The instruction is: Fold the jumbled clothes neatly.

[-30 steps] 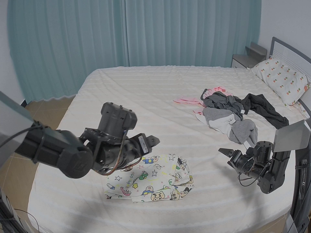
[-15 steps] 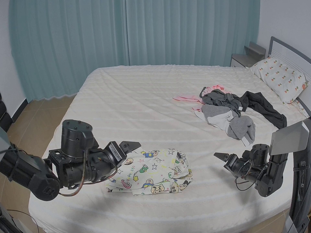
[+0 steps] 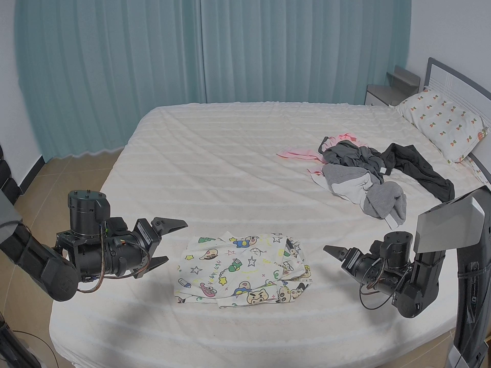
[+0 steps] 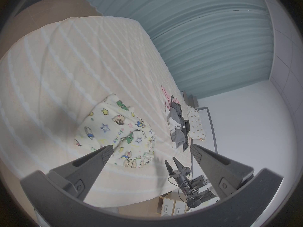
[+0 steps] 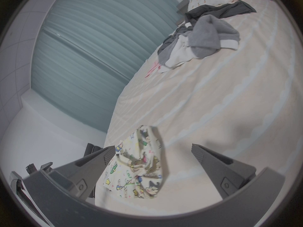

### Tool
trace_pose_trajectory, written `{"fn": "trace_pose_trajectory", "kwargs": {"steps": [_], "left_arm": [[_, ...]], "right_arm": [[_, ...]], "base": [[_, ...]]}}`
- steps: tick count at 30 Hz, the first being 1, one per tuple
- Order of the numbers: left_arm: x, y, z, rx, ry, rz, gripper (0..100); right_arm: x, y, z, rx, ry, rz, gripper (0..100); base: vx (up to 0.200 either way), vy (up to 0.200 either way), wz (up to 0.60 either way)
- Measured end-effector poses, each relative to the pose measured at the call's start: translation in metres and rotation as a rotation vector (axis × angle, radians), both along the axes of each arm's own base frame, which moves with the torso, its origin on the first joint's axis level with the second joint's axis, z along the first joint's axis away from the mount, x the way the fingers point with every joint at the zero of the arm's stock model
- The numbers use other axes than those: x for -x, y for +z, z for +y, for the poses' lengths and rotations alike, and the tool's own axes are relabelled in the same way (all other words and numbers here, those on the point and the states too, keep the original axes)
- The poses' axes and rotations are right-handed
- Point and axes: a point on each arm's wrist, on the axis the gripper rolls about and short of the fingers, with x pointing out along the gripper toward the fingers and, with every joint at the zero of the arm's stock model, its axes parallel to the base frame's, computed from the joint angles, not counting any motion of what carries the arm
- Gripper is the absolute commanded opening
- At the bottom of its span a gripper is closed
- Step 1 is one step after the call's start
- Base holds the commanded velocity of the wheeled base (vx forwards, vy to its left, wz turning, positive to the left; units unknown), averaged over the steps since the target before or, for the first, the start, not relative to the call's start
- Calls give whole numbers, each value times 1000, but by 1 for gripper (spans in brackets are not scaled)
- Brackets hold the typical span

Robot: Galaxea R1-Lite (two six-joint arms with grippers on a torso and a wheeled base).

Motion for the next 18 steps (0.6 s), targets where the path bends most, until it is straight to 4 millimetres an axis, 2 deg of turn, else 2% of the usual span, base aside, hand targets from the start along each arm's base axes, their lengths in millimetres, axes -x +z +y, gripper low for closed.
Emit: {"fn": "trace_pose_trajectory", "kwargs": {"steps": [7, 12, 18], "left_arm": [[-1, -12, 0, 6, 1, 9, 100], [-4, -21, -1, 6, -2, 17, 100], [-4, -28, -1, 38, -56, 15, 100]], "right_arm": [[3, 10, 22, 9, 58, -52, 100], [7, 20, 38, 16, 101, -66, 100], [-4, 25, 58, 61, 132, -5, 100]], "base": [[0, 200, 0], [0, 0, 0], [0, 0, 0]]}}
